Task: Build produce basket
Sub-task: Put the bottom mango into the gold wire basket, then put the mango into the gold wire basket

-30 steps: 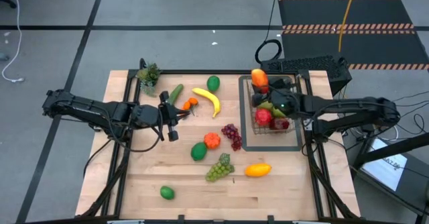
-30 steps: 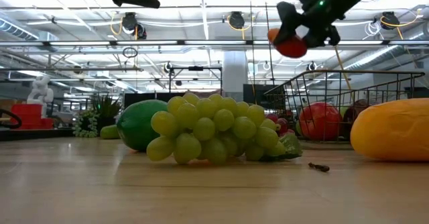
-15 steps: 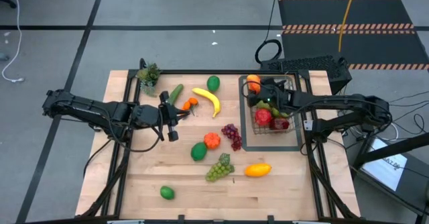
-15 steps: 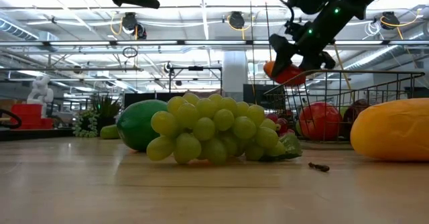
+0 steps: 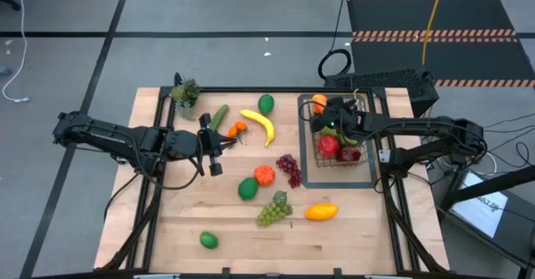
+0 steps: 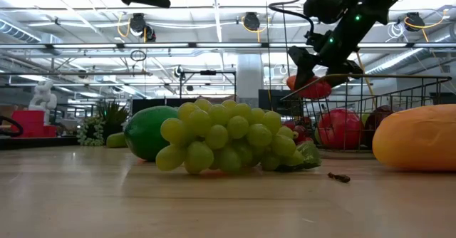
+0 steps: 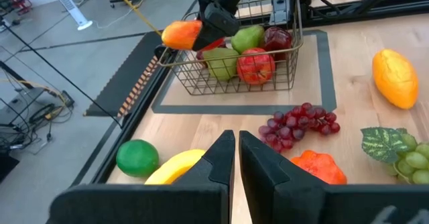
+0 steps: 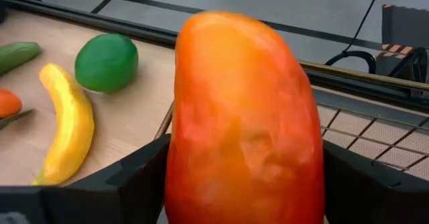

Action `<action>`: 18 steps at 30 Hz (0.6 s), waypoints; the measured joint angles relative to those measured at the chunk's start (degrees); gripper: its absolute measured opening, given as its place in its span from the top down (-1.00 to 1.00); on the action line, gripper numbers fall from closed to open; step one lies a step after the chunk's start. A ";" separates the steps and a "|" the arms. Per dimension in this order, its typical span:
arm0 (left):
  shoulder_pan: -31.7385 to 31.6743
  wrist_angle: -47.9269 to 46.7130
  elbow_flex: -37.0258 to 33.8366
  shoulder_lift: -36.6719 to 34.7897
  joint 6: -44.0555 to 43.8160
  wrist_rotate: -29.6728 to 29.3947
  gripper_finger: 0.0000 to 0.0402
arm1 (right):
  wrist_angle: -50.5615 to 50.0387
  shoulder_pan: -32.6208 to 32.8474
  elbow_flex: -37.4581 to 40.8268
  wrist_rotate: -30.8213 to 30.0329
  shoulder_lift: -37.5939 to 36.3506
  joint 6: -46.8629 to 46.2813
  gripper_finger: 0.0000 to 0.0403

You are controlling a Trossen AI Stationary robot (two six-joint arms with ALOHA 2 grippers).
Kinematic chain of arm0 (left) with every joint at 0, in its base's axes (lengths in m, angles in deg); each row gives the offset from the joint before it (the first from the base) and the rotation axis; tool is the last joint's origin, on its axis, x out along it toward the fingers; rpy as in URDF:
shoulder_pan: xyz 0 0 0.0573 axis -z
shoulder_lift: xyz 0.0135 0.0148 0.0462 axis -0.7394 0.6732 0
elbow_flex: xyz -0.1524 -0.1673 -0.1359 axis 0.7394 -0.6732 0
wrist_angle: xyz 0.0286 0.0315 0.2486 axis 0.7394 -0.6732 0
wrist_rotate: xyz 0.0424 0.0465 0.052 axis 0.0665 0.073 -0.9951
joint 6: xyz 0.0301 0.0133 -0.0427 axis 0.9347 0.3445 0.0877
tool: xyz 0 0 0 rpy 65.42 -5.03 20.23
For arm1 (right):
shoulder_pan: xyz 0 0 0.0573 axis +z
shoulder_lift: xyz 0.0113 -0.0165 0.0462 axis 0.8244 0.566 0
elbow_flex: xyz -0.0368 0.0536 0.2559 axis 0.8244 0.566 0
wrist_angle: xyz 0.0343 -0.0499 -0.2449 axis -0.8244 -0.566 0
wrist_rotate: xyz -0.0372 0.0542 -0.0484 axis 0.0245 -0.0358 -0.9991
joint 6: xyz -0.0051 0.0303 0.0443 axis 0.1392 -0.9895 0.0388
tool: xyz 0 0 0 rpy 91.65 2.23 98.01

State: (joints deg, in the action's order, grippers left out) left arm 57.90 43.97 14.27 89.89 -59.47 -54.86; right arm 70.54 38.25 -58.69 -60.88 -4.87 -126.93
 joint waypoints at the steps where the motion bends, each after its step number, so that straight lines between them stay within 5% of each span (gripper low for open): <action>1: 0.00 0.23 0.00 0.00 0.02 0.00 0.87 | -0.02 0.00 0.00 0.00 0.00 0.07 -0.61; 9: 0.00 0.53 0.00 0.00 -0.02 0.00 0.87 | -0.57 0.00 0.00 0.02 0.00 1.21 -0.96; 18: -0.01 0.53 0.00 -0.01 0.30 0.00 0.87 | 3.64 0.37 0.02 9.37 -4.82 4.14 -0.95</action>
State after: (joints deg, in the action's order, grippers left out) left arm 57.89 44.50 14.27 89.88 -59.17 -54.86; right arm 74.18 38.62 -58.67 -51.50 -9.69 -122.79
